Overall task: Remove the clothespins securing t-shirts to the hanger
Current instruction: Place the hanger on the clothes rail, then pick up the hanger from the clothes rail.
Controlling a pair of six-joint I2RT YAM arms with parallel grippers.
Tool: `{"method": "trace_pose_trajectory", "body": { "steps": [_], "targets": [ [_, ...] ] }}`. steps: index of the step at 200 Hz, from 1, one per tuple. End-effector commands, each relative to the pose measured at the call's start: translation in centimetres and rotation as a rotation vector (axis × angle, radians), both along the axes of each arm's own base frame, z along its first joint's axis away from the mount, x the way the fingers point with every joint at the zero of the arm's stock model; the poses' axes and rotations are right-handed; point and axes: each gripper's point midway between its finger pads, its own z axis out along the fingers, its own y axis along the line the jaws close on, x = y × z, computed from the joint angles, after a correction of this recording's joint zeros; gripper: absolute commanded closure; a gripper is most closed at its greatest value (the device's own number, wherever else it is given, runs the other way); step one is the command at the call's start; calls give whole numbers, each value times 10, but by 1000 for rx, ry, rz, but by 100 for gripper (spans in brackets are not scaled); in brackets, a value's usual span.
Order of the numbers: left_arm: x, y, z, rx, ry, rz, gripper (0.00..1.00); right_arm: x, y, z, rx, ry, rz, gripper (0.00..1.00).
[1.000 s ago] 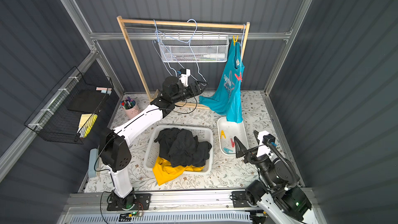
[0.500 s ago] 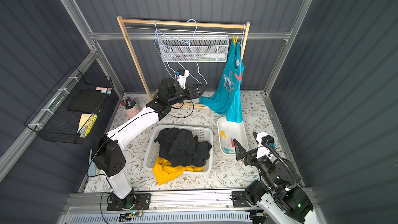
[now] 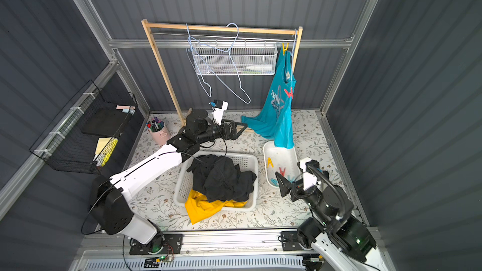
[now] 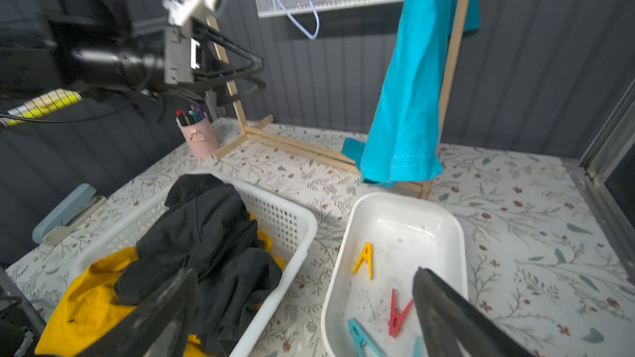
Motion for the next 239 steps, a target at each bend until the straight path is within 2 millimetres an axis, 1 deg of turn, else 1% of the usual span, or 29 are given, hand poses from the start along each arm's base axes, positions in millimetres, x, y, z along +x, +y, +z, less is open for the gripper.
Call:
{"method": "trace_pose_trajectory", "body": {
  "steps": [1, 16, 21, 34, 44, 48, 49, 53, 65, 78, 90, 104, 107, 128, 145, 173, 183, 191, 197, 214, 239],
  "targets": [
    [-15, 17, -21, 124, -53, 5, 0, 5, 9, 5, 17, 73, 15, 1],
    [-26, 23, -33, 167, -50, -22, 0, 10, 15, 10, 10, 89, 29, 1],
    [-28, 27, -40, 195, -45, -20, 0, 11, 18, 11, 9, 92, 37, 1],
    [-29, 36, -50, 263, -52, 1, 0, 14, 22, 17, 25, 73, 49, 1],
    [-29, 41, -57, 307, -54, 5, 0, 17, 22, 24, 53, 33, 38, 1],
    [-30, 43, -61, 324, -51, 6, 0, 18, 21, 24, 57, 22, 33, 1],
    [-30, 43, -62, 328, -50, 7, 0, 18, 21, 29, 68, 6, 32, 1],
    [-30, 45, -65, 343, -45, 11, 0, 19, 21, 34, 86, -25, 30, 1],
    [-28, 54, -76, 385, -1, 55, 0, 18, 21, 48, 117, -98, 39, 1],
    [-28, 64, -86, 440, 52, 88, 0, 23, 15, 62, 138, -134, -9, 1],
    [-32, 68, -92, 478, 76, 78, 0, 29, 11, 70, 99, -112, -42, 1],
    [-36, 73, -96, 508, 89, 71, 0, 37, 15, 74, 20, -56, -44, 1],
    [-37, 74, -96, 515, 90, 67, 0, 38, 16, 70, -5, -28, -46, 1],
    [-44, 87, -96, 562, 80, 67, 0, 54, 23, 66, -89, 69, -60, 1],
    [-49, 103, -98, 611, 38, 92, 0, 65, 28, 72, -121, 95, -66, 1],
    [-51, 131, -116, 661, -31, 179, 0, 78, 22, 89, -125, 66, -139, 1],
    [-52, 139, -119, 704, -15, 195, 0, 83, 13, 95, -125, 66, -198, 1],
    [-49, 144, -120, 738, -16, 217, 0, 88, 3, 96, -135, 83, -259, 1],
    [-47, 149, -122, 764, -20, 229, 0, 91, -1, 97, -149, 93, -280, 1],
    [-43, 156, -130, 812, -11, 248, 0, 100, -7, 98, -173, 124, -314, 1],
    [-40, 158, -140, 839, 10, 253, 0, 114, -12, 95, -137, 169, -329, 1]
  ]
}}
